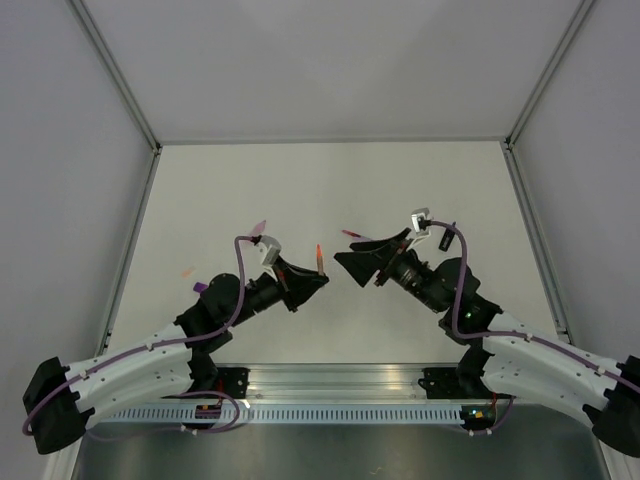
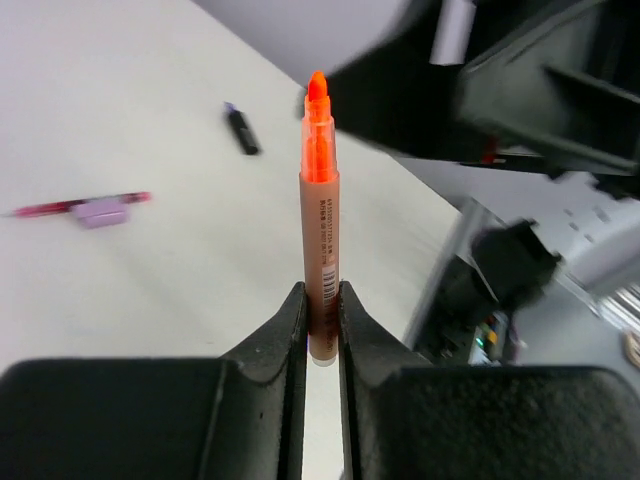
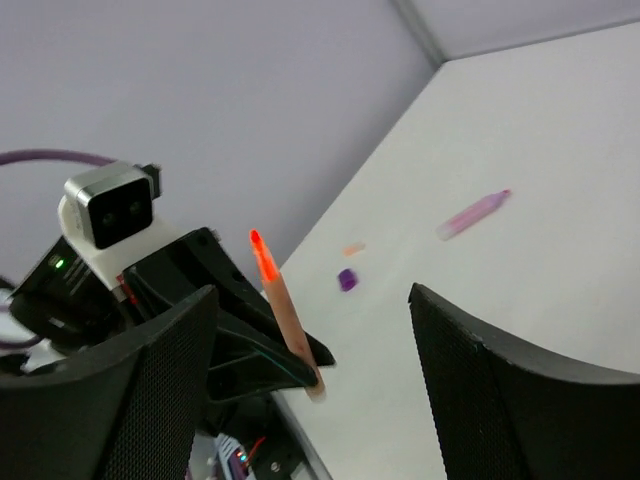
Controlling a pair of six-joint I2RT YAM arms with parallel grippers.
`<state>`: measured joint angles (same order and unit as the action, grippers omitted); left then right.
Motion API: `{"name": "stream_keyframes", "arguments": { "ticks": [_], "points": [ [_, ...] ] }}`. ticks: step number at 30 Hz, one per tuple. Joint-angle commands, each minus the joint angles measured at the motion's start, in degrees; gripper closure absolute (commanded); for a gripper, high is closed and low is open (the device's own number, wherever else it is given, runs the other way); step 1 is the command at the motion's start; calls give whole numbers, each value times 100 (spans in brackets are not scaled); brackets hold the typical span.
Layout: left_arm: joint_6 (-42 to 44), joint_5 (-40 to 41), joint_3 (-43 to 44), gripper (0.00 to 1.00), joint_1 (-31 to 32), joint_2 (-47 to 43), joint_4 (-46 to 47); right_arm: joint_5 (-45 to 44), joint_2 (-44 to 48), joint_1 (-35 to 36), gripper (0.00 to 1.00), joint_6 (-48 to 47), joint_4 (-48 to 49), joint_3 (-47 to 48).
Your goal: Insert the pens into the pen caps
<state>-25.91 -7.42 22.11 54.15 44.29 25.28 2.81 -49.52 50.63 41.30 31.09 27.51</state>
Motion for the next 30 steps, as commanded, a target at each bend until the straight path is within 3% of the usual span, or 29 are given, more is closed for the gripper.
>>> {"name": "stream_keyframes", "arguments": {
  "ticks": [1, 3, 5, 10, 13, 17, 22, 25, 26, 30],
  "points": [
    [26, 1889, -83, 98, 8, -377, -540, -1850, 565, -9, 17, -395, -1972, 570],
    [-45, 2854, -189, 98, 8, -605, -761, -2893, 619, -9, 17, -377, -3093, 1017],
    [-124, 3236, -242, 98, 8, -824, -988, -3495, 462, -18, 17, -412, -3818, 1483],
    [-19, 3221, -374, 98, 8, -1536, -1060, -4701, -146, -334, 11, -245, -5305, 2310],
    [-10, 3282, -531, 98, 8, -1924, -1060, -4361, -453, -791, 11, -289, -5403, 2707],
    [-2, 3414, -585, 98, 8, -2109, -1130, -3176, -822, -1073, 11, -324, -5122, 2768],
    [16, 3712, -646, 98, 8, -1969, -1096, -3594, -1104, -1143, 11, -420, -5842, 2805],
    [86, 3765, -576, 98, 8, -1644, -1008, -3437, -1191, -1966, 11, -579, -6079, 2734],
    [130, 3748, -559, 98, 8, -1443, -990, -3245, -1261, -2622, 11, -640, -6115, 2751],
    [305, 3809, -392, 98, 8, -994, -989, -1138, -1806, -4471, 12, -737, -6386, 2962]
  ]
}}
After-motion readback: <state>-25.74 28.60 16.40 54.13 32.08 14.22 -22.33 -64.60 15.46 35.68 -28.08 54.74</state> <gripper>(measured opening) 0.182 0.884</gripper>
